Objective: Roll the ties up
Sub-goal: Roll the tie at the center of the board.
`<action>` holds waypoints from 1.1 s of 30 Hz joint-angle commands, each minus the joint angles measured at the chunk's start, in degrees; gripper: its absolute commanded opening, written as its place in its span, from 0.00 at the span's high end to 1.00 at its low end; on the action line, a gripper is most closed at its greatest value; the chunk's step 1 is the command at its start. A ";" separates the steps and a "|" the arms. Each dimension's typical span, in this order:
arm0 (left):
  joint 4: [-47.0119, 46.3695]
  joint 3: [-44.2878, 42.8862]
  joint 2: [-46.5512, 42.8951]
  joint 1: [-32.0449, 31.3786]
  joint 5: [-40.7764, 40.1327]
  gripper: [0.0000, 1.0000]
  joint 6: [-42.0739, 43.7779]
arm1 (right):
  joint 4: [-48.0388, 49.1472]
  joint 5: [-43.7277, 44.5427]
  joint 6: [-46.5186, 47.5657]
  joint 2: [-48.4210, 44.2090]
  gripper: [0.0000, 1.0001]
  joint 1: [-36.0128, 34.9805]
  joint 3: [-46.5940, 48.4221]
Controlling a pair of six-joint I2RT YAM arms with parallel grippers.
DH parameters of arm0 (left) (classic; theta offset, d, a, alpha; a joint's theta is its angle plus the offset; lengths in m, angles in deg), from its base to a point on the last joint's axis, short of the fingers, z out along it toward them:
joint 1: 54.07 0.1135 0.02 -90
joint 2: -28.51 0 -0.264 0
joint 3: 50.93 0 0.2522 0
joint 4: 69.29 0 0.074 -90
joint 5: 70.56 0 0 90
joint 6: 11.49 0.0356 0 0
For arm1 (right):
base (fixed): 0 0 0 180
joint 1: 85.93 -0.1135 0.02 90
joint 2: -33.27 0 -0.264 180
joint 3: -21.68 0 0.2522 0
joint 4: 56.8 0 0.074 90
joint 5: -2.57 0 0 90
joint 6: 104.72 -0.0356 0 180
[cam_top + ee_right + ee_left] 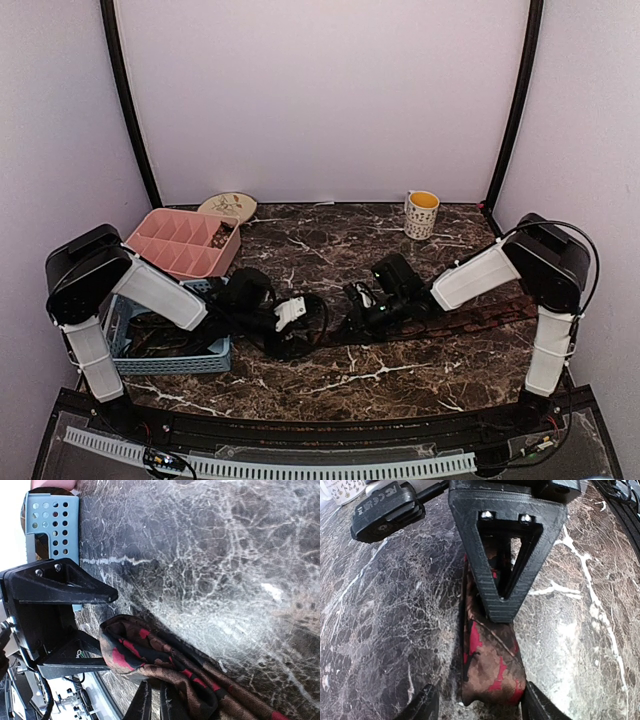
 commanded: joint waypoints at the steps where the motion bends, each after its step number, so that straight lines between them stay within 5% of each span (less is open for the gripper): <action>1: 1.36 0.59 -0.69 0.02 -0.29 0.44 2.47 | -2.59 2.88 -0.73 1.60 0.92 0.75 -1.63; 7: 3.64 -2.01 2.18 -0.02 0.74 0.45 3.87 | -2.73 3.00 -1.17 1.25 0.92 0.87 -1.82; 15: 4.63 -3.25 -0.09 -0.15 5.18 0.71 4.17 | -2.58 2.65 -1.94 1.64 0.93 1.13 -1.77; 33: -1.97 -10.17 7.17 -1.87 12.38 0.72 -0.17 | -1.94 0.99 -1.94 -0.75 0.93 1.20 -0.32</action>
